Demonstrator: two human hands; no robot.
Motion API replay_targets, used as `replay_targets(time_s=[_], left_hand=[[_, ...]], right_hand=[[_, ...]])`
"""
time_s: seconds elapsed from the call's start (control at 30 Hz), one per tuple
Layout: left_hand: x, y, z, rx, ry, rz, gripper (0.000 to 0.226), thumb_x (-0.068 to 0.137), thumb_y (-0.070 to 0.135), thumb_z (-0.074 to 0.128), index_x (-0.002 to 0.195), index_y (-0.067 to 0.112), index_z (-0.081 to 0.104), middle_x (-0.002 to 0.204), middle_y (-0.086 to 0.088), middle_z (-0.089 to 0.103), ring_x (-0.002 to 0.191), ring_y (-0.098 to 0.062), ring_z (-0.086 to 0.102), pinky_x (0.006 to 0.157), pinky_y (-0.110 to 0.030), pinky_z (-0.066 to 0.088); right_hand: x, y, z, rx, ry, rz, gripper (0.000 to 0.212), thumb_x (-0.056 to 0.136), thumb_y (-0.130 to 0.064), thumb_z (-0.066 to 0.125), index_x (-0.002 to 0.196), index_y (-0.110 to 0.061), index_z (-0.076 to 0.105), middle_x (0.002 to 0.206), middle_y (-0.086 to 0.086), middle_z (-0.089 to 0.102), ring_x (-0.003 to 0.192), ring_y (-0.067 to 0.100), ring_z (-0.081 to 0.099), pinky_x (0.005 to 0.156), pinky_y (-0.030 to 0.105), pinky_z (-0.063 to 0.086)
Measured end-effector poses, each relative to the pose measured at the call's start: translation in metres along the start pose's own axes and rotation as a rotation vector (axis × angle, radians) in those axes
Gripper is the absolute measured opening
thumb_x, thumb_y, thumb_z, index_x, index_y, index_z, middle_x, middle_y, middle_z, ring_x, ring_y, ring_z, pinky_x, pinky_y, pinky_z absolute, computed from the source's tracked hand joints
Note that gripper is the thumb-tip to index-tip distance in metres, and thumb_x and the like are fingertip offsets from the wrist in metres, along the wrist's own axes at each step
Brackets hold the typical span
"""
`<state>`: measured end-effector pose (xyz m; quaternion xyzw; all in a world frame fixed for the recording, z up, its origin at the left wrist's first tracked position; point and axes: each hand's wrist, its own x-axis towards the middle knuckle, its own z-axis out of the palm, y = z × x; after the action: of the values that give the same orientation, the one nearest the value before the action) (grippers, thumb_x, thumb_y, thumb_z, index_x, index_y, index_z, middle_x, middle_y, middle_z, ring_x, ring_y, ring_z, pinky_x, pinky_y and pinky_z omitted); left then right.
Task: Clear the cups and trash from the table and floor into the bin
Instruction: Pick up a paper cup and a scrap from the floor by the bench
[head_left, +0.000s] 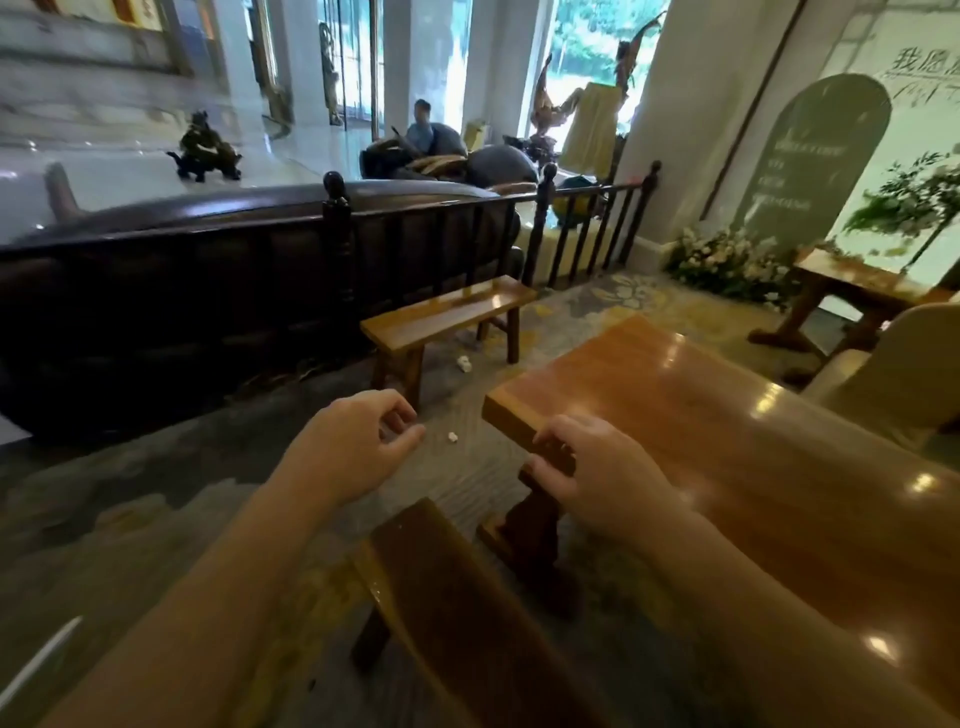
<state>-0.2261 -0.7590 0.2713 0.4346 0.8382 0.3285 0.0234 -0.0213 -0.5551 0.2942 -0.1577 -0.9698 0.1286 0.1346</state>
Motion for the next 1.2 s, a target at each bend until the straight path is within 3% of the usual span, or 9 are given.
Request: replay_targets(time_s=[0.13,0.23,0.43,0.6,0.97,1.2], left_hand=[[0.041,-0.068,-0.06,0.084,0.003,-0.062,0.013,0.088,0.048,0.065,0.097,0.039,0.063,0.083,0.018,0.062,0.073,0.0,0.06,0.066,-0.027,0.055],[0.078,-0.116,-0.073,0.105,-0.008,-0.066,0.011,0.088,0.049,0.065,0.095,0.041,0.062,0.081,0.019,0.063,0.072,0.0,0.06,0.063,-0.024,0.053],[0.189,-0.221,-0.055,0.14,-0.138,-0.034,0.01,0.087,0.05,0.065,0.09,0.046,0.057,0.078,0.019,0.063,0.07,0.001,0.061,0.06,-0.019,0.049],[0.286,-0.287,-0.045,0.198,-0.203,0.001,0.012,0.088,0.049,0.065,0.092,0.048,0.054,0.079,0.021,0.06,0.069,0.003,0.059,0.057,-0.014,0.042],[0.544,-0.41,-0.014,0.182,-0.254,0.177,0.015,0.081,0.058,0.059,0.091,0.049,0.055,0.073,0.025,0.056,0.064,0.009,0.055,0.054,-0.012,0.039],[0.717,-0.48,0.042,0.165,-0.427,0.277,0.013,0.083,0.055,0.064,0.089,0.045,0.06,0.075,0.023,0.06,0.066,0.007,0.058,0.055,-0.013,0.04]], right_hand=[[0.076,-0.049,0.023,0.005,0.017,-0.027,0.024,0.09,-0.047,0.059,0.109,-0.032,0.061,0.096,-0.015,0.057,0.083,0.001,0.055,0.071,0.021,0.052],[0.132,-0.061,0.049,0.008,0.013,-0.022,0.025,0.091,-0.046,0.058,0.109,-0.029,0.061,0.094,-0.013,0.057,0.081,0.0,0.053,0.07,0.02,0.049],[0.266,-0.041,0.143,0.042,0.029,0.035,0.024,0.09,-0.049,0.059,0.106,-0.031,0.06,0.092,-0.016,0.058,0.08,-0.002,0.052,0.062,0.009,0.037],[0.367,-0.015,0.201,0.058,-0.007,0.118,0.023,0.088,-0.053,0.058,0.101,-0.034,0.059,0.087,-0.017,0.054,0.077,-0.001,0.051,0.058,0.01,0.034],[0.588,0.034,0.233,-0.005,-0.104,0.348,0.024,0.09,-0.045,0.059,0.103,-0.025,0.064,0.096,-0.005,0.061,0.091,0.012,0.057,0.076,0.032,0.053],[0.706,0.083,0.286,0.011,-0.082,0.578,0.025,0.09,-0.044,0.06,0.103,-0.022,0.065,0.097,-0.003,0.063,0.092,0.014,0.059,0.079,0.036,0.054]])
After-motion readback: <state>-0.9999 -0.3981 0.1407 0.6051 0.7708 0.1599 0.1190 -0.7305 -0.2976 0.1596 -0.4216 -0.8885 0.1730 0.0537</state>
